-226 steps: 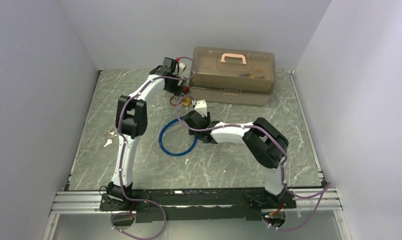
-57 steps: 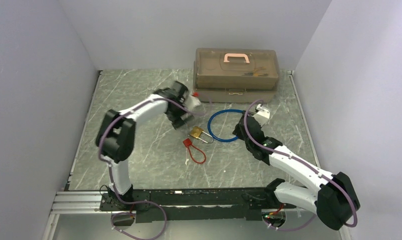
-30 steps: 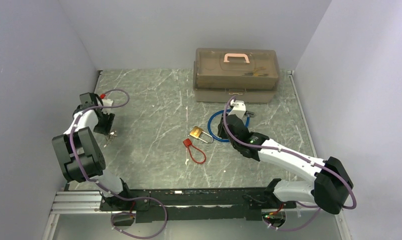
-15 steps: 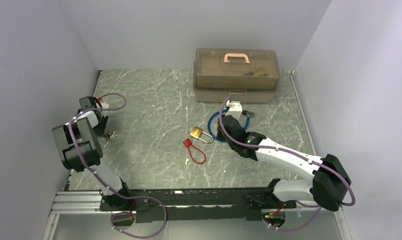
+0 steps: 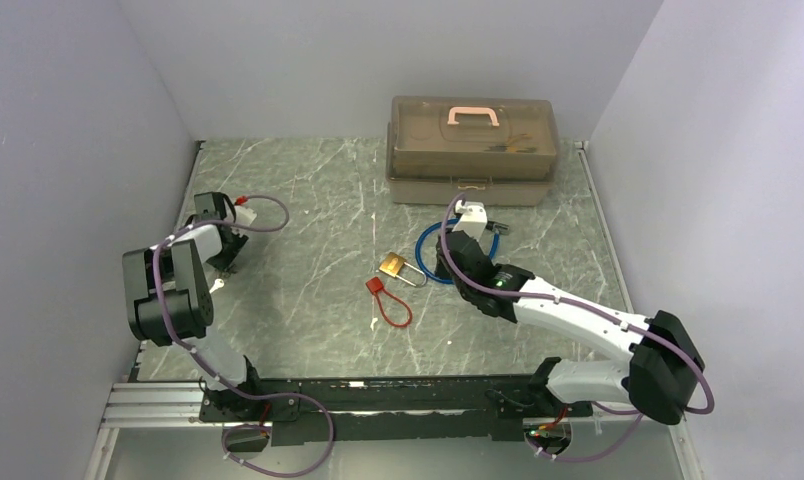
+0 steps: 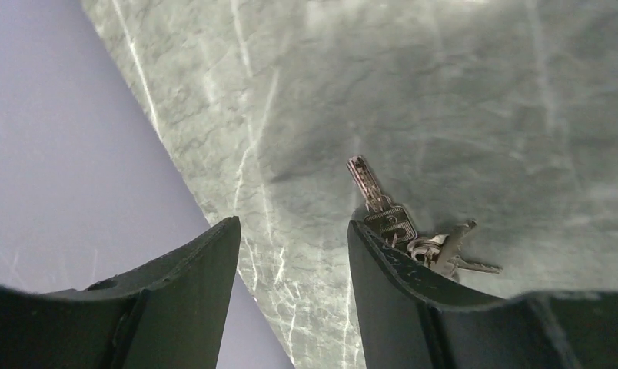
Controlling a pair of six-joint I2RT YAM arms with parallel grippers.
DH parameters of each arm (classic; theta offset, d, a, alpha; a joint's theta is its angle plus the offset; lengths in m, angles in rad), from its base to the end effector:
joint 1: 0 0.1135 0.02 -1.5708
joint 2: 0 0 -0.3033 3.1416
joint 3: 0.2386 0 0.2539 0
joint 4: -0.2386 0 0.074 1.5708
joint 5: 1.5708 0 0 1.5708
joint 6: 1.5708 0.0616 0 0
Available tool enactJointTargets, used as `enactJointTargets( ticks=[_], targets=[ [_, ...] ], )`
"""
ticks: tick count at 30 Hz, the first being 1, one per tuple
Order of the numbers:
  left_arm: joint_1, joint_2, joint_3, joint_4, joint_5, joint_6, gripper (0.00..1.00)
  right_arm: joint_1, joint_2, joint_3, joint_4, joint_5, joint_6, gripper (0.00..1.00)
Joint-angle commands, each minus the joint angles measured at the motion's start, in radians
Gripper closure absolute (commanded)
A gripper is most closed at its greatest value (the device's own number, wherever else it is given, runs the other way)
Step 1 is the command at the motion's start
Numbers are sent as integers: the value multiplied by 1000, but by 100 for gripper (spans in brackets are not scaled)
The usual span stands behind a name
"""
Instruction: Unlock with the key
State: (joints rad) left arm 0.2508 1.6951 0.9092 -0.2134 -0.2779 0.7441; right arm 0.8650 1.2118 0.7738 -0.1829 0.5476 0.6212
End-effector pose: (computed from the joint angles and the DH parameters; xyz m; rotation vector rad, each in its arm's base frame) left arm 0.3315 0.1024 0.1703 0.5480 2.6280 0.7057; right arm 0.1965 0.1811 0.2735 0.0453 2.1036 0.2938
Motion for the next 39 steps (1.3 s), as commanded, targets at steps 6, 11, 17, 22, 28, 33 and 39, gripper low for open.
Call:
enactJointTargets(
  ticks=[6,11,17,22,28,33,39],
  targets=[
    [-20,1,36,-320,203,142,41,5,-85,20,-25,84,14,87],
    [-118,-62,-4,-389,232,156,42,5,-111,15,-46,113,13,86],
    [-211,-112,38,-491,372,91,39,3,-130,17,-60,136,6,85],
    [-203,-150,131,-539,434,44,34,4,-132,20,-59,136,1,85],
    [-108,-218,367,-804,710,64,25,5,-104,40,-16,107,-22,83],
    [28,-217,514,-946,801,123,16,6,4,57,166,-55,-100,77],
    [153,-163,460,-928,707,121,8,23,422,335,319,-421,-209,46]
  ],
)
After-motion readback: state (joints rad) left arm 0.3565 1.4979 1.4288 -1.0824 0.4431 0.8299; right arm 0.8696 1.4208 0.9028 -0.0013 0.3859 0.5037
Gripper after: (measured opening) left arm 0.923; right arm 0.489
